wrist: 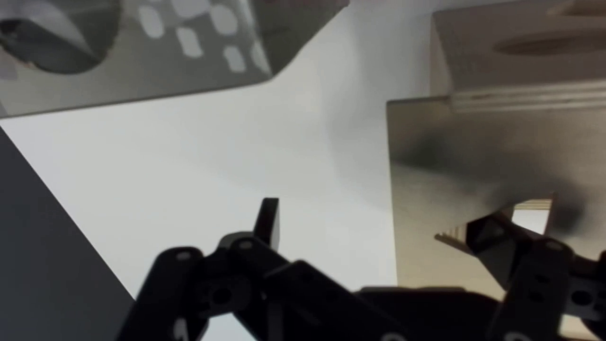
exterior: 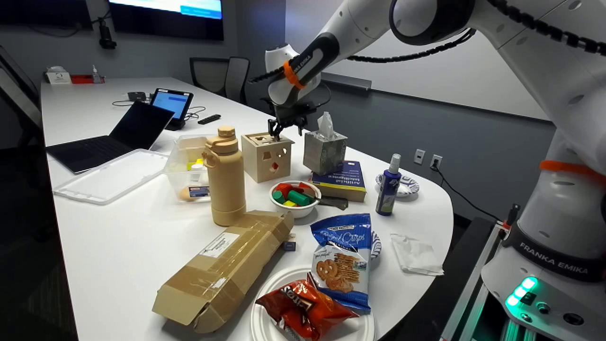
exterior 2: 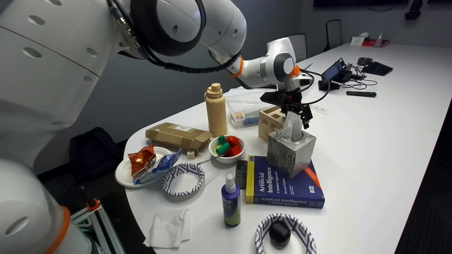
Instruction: Open the cube-shaped wooden object
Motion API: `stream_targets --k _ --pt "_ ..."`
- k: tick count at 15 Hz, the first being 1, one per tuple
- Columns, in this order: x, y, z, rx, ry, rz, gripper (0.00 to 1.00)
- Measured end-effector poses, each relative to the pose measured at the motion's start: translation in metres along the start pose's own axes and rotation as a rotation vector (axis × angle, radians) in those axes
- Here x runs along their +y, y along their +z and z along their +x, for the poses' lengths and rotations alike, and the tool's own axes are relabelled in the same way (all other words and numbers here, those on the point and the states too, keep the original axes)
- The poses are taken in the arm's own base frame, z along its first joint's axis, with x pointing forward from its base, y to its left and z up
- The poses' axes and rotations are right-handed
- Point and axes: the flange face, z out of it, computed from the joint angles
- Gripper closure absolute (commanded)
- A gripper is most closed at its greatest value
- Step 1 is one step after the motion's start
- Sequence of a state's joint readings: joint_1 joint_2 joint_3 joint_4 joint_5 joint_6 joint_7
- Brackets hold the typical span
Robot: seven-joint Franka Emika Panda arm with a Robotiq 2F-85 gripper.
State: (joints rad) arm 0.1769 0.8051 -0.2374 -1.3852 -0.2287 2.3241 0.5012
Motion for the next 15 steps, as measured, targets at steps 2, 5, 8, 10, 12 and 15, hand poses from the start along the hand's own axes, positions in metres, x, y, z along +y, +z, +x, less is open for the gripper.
stream_targets --k 2,5,8,10,12,15 --pt "0.003 0.001 0.001 0.005 0.002 -0.014 0.0" --pt "0.006 0.002 0.002 0.007 0.004 -0.022 0.0" --pt "0.005 0.002 0.002 0.007 0.004 -0.022 0.0" --pt "0.004 0.0 0.003 0.009 0.004 -0.02 0.0" --pt "0.003 -0.003 0.004 0.014 0.004 -0.016 0.0" --pt "0.001 -0.01 0.009 0.026 0.005 -0.011 0.0"
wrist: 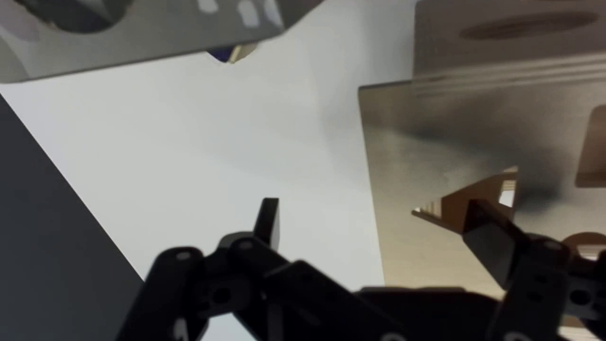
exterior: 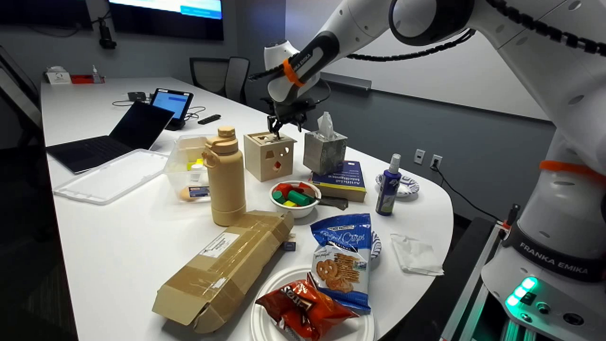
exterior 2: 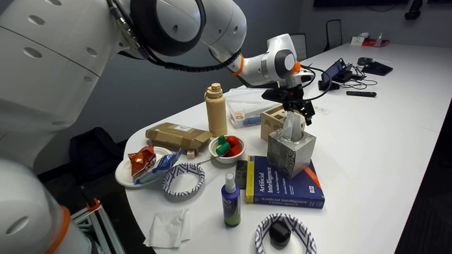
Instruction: Open the cube-shaped wooden object
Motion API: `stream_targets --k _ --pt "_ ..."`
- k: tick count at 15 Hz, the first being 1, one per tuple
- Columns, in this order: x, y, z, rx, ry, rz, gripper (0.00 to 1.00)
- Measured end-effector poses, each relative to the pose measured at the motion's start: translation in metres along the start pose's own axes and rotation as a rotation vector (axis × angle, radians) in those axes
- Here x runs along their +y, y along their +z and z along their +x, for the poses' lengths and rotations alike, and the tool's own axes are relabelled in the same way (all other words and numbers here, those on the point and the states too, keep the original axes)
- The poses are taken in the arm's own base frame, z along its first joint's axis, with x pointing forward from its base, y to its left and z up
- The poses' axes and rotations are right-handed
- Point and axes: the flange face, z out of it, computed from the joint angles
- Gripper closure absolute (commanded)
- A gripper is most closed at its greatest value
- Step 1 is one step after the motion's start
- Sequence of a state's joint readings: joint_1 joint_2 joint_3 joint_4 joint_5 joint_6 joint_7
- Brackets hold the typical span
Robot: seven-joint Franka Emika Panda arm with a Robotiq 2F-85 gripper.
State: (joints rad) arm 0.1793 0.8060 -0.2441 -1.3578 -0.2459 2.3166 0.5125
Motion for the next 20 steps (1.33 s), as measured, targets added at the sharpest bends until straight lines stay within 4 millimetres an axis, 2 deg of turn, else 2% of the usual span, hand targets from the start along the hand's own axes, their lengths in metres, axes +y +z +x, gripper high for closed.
stream_targets --k 5,14,20 --pt "-0.006 -0.014 0.006 0.022 0.0 0.017 0.0" --pt "-0.048 -0.027 -0.009 0.02 -0.05 0.066 0.0" --pt "-0.05 -0.028 -0.01 0.022 -0.053 0.065 0.0"
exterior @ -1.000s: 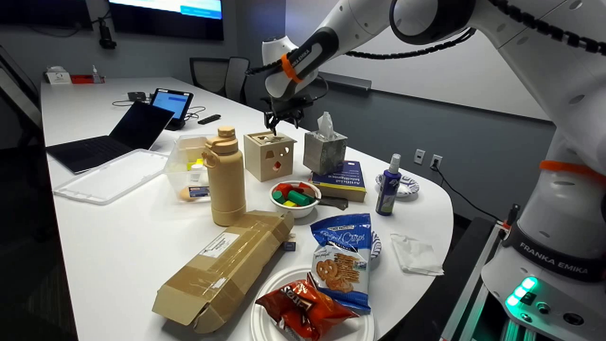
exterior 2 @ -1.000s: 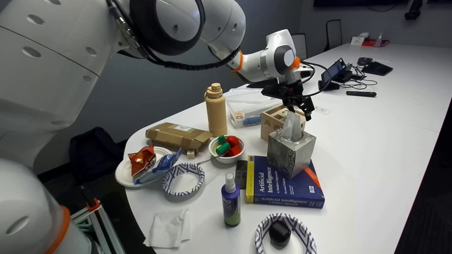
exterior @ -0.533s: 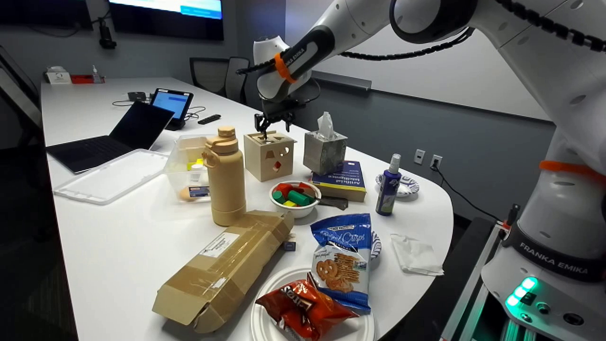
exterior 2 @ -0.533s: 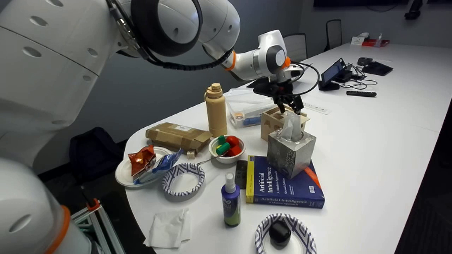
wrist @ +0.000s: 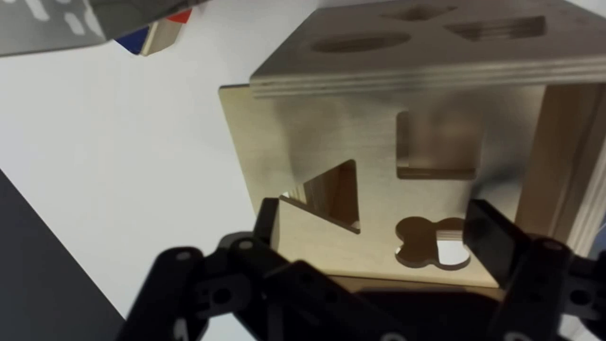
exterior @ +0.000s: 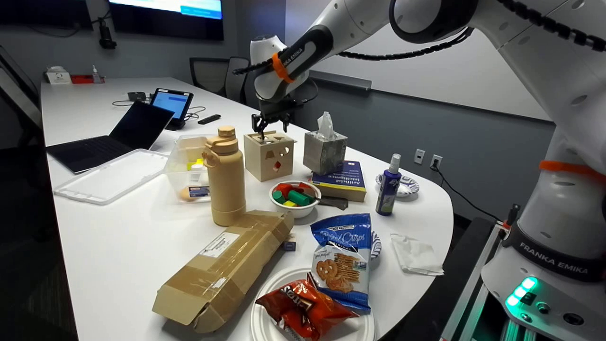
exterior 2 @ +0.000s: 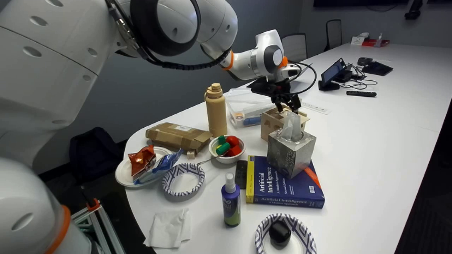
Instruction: Open the cube-shaped wooden object
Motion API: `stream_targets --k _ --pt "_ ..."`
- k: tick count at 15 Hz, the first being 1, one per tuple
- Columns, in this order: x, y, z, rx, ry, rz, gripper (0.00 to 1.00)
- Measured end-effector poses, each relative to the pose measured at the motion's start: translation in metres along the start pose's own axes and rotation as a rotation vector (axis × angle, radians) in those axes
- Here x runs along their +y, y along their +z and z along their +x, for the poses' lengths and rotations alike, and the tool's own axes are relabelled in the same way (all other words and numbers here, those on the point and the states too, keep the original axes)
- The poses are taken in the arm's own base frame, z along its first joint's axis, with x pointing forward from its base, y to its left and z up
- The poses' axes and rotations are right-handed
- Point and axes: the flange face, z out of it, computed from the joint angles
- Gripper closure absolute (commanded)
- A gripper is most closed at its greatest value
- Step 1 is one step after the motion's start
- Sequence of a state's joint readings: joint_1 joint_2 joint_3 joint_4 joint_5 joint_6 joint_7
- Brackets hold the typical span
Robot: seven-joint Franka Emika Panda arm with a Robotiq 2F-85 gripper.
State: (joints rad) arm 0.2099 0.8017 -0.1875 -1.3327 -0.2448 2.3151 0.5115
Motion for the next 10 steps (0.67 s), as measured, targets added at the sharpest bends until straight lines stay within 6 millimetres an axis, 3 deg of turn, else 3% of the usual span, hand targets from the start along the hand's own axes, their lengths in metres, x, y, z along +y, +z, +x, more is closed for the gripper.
stream_targets --k 10 --pt "0.0 0.0049 -0.0008 -0.004 0.002 -0.004 0.0"
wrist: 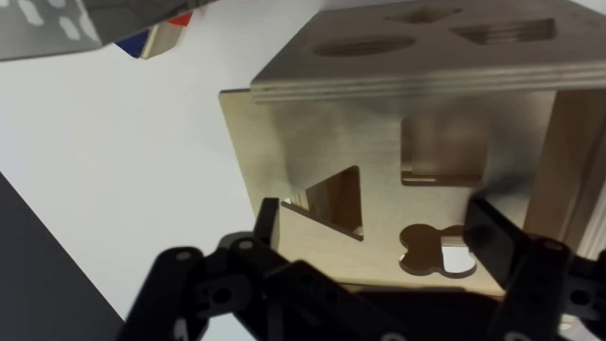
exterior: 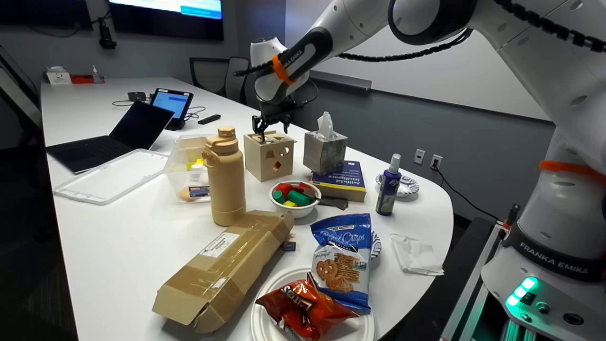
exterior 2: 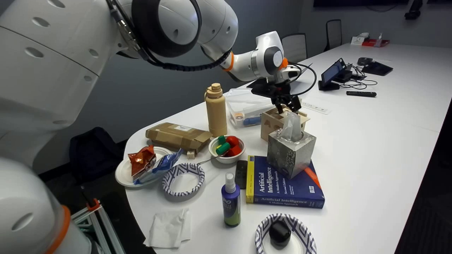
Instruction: Open the cube-shaped wooden object
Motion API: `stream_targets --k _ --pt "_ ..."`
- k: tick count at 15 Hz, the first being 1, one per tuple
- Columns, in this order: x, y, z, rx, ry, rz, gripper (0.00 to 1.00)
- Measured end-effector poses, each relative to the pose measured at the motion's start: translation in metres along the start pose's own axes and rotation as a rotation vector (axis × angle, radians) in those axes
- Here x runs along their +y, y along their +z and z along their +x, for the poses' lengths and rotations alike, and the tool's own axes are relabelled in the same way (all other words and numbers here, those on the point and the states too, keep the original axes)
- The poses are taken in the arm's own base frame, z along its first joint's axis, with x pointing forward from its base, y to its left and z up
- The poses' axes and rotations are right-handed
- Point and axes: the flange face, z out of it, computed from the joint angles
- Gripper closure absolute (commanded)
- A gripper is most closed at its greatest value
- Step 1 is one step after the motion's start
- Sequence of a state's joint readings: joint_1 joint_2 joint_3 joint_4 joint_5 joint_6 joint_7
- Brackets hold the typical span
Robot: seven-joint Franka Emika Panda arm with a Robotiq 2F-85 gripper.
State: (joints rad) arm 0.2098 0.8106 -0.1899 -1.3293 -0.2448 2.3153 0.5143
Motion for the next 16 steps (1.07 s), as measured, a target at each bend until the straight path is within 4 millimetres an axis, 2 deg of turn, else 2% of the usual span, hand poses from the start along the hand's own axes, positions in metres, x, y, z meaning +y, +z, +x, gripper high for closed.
stream_targets --k 7,16 --pt "0.002 -0.004 0.011 0.025 0.023 0.0 0.0" --pt "-0.001 0.011 0.014 0.031 0.021 -0.013 0.0"
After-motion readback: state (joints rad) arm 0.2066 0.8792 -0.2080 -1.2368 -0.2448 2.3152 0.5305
